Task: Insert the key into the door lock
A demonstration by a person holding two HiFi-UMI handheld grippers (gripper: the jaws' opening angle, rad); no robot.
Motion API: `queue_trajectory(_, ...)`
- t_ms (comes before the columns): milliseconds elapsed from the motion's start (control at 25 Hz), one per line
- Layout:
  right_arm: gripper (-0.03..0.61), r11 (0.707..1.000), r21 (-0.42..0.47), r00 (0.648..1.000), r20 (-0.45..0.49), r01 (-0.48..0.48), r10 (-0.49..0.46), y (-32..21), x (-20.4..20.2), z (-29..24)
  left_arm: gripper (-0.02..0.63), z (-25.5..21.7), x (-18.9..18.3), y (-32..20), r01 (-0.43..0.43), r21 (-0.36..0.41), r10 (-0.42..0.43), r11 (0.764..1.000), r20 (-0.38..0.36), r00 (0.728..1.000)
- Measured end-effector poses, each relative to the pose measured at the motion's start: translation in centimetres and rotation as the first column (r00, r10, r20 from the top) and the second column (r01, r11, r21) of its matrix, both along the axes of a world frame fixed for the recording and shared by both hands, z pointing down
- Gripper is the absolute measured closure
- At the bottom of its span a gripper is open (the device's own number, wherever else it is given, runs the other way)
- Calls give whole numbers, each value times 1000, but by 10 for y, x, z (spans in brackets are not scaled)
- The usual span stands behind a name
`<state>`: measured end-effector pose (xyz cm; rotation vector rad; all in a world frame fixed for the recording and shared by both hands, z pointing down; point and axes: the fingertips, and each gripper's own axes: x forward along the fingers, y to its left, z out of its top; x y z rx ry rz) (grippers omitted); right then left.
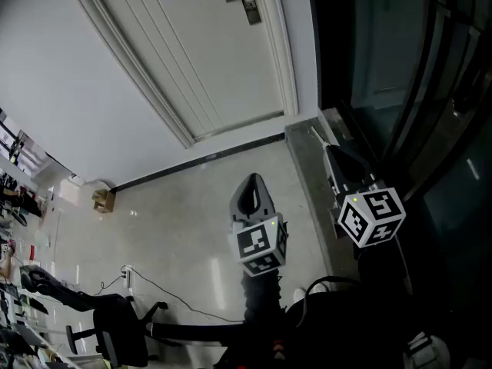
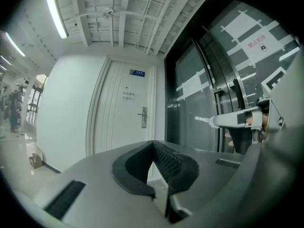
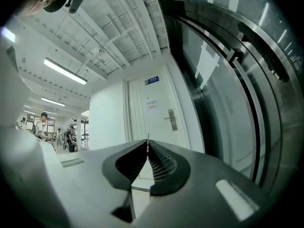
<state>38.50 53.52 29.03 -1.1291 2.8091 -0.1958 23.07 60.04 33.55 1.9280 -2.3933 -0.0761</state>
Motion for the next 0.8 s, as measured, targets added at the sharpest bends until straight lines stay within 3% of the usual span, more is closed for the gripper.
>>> queue_trajectory(440, 566, 1000, 18, 1000, -1, -15, 15, 14, -19, -5, 612, 5, -27, 19, 8, -19, -8, 1000, -7, 1000)
queue_trajectory(800, 566, 999, 0, 999, -13, -42, 42, 18, -36, 11, 612, 31, -52, 31, 2, -32, -4, 999, -60, 998)
